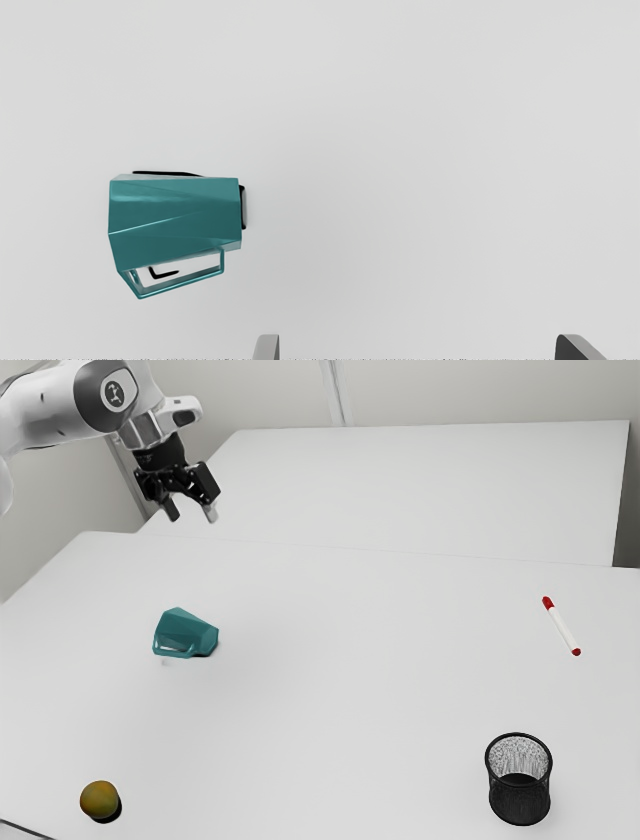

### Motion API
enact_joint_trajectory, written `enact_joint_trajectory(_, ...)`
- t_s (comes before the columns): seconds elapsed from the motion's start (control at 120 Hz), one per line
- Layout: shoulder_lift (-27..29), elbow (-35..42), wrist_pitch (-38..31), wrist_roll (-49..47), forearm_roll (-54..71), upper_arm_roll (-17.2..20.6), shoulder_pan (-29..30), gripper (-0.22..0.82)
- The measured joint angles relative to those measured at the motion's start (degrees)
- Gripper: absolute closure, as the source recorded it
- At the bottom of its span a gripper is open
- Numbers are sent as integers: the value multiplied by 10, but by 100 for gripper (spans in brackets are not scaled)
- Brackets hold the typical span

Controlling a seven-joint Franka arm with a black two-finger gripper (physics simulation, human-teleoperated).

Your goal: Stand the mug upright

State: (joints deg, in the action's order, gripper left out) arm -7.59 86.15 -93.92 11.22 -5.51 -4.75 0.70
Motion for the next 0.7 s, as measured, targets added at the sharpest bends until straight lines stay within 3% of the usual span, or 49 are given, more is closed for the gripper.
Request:
enact_joint_trajectory(0.375,6,11,21,1,-7,-5,0,0)
enact_joint_trajectory(0.558,25,13,93,13,-105,-113,7,0)
enact_joint_trajectory(0.7,16,12,125,46,-162,-147,35,0)
